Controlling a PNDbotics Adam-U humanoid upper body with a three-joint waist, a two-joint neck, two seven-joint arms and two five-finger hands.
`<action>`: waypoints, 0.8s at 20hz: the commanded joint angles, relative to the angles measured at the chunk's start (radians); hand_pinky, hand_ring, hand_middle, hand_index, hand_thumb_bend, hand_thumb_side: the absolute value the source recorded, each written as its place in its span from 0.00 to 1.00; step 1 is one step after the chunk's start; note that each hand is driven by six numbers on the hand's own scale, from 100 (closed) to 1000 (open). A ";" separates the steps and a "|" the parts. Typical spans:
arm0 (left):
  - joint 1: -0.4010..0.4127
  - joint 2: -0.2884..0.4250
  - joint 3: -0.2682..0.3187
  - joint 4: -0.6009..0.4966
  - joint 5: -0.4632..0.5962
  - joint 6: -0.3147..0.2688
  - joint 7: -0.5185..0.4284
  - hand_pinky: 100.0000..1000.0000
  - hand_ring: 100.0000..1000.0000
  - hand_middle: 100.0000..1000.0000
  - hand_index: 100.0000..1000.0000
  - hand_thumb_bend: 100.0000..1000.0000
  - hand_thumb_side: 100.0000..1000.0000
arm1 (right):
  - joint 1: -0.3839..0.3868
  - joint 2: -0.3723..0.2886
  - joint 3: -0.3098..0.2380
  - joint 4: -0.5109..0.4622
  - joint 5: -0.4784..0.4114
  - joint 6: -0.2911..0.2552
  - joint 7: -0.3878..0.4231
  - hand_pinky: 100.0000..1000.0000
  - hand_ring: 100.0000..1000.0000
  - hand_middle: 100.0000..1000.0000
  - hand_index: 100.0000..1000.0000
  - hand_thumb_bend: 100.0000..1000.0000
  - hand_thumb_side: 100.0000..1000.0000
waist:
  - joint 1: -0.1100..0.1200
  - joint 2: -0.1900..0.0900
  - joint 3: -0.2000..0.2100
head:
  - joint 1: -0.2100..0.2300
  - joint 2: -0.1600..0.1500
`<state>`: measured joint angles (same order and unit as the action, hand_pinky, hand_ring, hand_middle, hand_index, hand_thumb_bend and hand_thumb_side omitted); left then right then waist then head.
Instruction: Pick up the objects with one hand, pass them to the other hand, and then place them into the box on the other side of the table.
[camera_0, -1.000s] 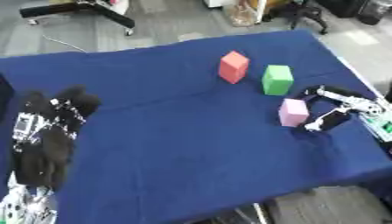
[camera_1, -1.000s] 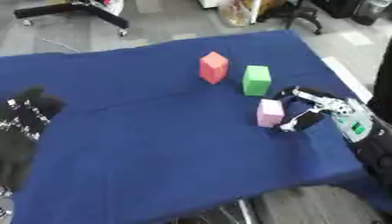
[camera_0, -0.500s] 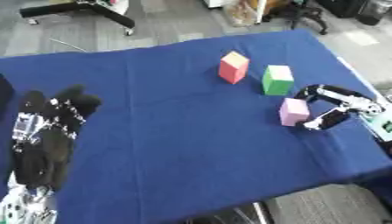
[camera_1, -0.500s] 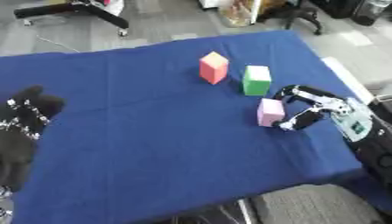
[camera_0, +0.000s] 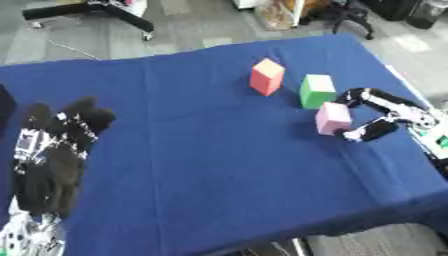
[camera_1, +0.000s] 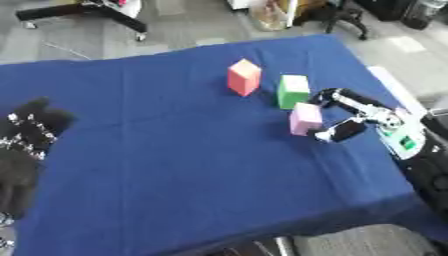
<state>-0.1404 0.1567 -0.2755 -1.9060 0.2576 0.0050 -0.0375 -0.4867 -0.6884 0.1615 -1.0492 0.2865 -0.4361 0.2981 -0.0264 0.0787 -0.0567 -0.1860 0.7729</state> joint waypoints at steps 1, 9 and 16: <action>-0.006 0.002 0.002 -0.017 0.002 -0.001 0.004 0.94 0.75 0.62 0.81 0.28 0.93 | -0.003 -0.053 -0.006 -0.087 -0.044 -0.004 -0.019 0.82 0.91 0.74 0.42 0.28 0.10 | -0.003 -0.011 -0.003 | 0.007 -0.003; -0.008 0.003 0.002 -0.009 0.001 0.002 0.012 0.94 0.75 0.62 0.81 0.28 0.94 | 0.036 -0.072 0.003 -0.402 -0.162 -0.011 -0.032 0.82 0.90 0.75 0.43 0.28 0.15 | -0.002 -0.011 -0.008 | 0.026 -0.003; -0.007 0.002 0.003 0.003 -0.002 0.004 0.018 0.94 0.75 0.62 0.81 0.27 0.95 | 0.049 -0.052 0.010 -0.712 -0.241 0.026 -0.021 0.82 0.88 0.74 0.44 0.27 0.20 | -0.003 -0.012 -0.009 | 0.037 -0.003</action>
<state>-0.1400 0.1567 -0.2754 -1.8941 0.2576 0.0097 -0.0233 -0.4256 -0.7196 0.1790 -1.6982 0.0631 -0.4178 0.2770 -0.0268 0.0787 -0.0637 -0.1525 0.7729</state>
